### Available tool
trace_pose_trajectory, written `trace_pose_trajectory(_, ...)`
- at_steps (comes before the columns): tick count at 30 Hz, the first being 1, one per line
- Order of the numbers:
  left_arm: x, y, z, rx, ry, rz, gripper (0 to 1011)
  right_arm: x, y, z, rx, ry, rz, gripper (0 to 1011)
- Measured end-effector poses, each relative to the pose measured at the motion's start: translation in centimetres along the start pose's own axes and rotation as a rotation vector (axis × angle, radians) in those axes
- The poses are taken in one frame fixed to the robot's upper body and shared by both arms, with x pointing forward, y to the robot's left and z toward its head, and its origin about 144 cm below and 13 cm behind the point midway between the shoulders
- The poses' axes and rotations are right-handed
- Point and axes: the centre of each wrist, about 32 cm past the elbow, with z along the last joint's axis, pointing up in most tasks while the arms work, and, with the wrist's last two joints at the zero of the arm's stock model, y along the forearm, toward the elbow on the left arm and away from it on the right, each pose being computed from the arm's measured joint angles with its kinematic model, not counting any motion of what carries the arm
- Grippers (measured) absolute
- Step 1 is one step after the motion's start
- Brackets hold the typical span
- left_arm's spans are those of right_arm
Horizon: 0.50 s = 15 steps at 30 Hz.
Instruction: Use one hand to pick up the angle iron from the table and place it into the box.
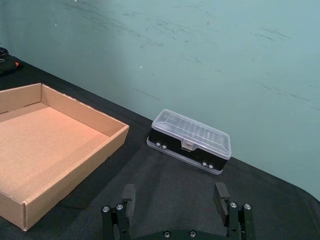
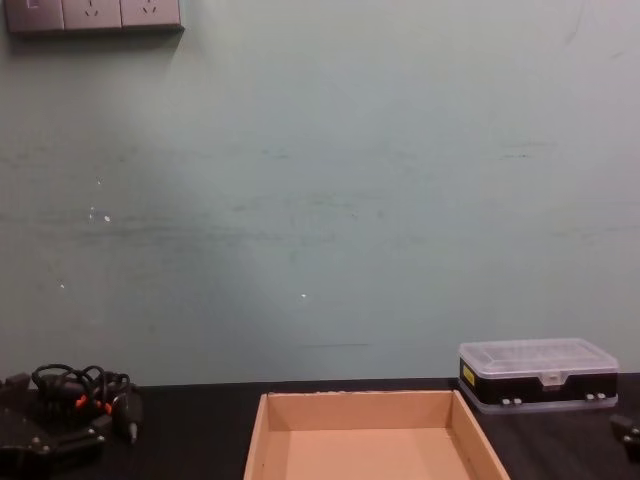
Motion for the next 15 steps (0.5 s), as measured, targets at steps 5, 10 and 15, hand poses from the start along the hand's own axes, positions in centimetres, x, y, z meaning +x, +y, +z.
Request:
trace_pose_trajectory(5,0.00,0.00,0.00,0.000,0.000,0.000,1011,0.00,0.00,0.00,0.000,0.000,0.000,1000)
trace_pose_trajectory(10,0.00,0.00,0.00,0.000,0.000,0.000,1011,0.00,0.00,0.00,0.000,0.000,0.000,1000)
trace_pose_trajectory(15,0.00,0.00,0.00,0.000,0.000,0.000,1011,0.00,0.00,0.00,0.000,0.000,0.000,1000)
